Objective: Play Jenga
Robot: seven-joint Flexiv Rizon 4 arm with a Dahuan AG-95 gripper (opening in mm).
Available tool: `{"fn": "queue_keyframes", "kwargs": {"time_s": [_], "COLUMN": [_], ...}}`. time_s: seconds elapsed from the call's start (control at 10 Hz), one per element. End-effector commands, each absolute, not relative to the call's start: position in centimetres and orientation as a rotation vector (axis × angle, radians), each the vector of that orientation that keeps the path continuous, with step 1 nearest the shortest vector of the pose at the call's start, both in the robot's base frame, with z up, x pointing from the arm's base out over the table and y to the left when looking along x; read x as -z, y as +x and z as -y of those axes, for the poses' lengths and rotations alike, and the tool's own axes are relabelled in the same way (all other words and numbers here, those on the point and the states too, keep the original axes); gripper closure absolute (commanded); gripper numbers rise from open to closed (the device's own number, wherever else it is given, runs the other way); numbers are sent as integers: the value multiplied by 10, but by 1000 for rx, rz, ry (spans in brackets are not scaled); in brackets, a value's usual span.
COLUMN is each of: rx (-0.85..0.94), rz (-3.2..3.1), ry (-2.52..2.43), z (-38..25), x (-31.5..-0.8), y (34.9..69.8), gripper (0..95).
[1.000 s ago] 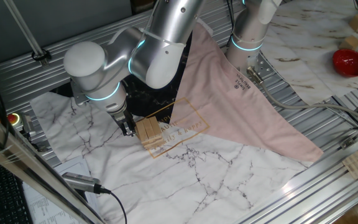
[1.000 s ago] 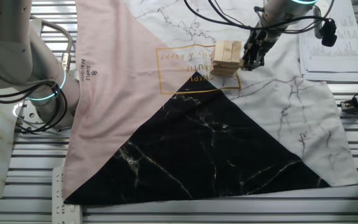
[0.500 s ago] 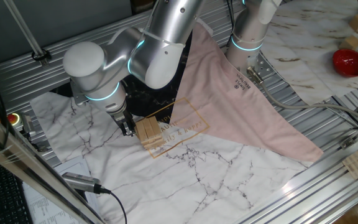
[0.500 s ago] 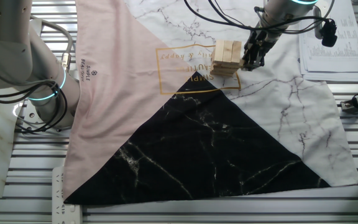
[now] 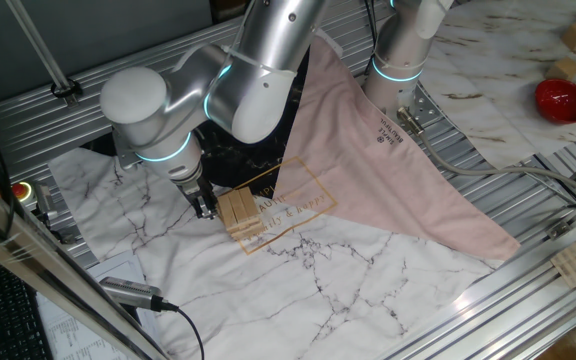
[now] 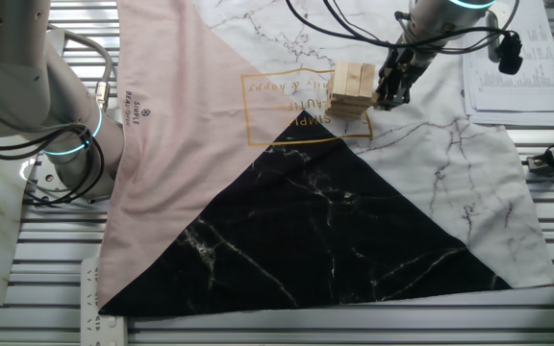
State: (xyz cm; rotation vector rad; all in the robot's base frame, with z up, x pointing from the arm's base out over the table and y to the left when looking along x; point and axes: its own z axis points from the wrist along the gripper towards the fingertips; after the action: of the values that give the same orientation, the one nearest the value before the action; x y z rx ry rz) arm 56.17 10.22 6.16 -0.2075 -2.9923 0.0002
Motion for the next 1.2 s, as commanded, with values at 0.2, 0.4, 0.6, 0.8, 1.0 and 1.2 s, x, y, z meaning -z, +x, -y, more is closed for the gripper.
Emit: {"fn": "queue_keyframes", "kwargs": {"time_s": [0.2,0.4,0.6,0.8,1.0,1.2], "rx": [-2,-2,-2,-2,-2,-3], "rz": [2993,2993,2992,2992,2990,2986], "ry": [-215,-218,-219,-221,-228,-235], "z": [-101,-101,-101,-101,-100,-100], "x": [-60,-61,-62,-62,-62,-62], "y": [560,559,559,559,558,557], "gripper": [950,950,950,950,950,950]}}
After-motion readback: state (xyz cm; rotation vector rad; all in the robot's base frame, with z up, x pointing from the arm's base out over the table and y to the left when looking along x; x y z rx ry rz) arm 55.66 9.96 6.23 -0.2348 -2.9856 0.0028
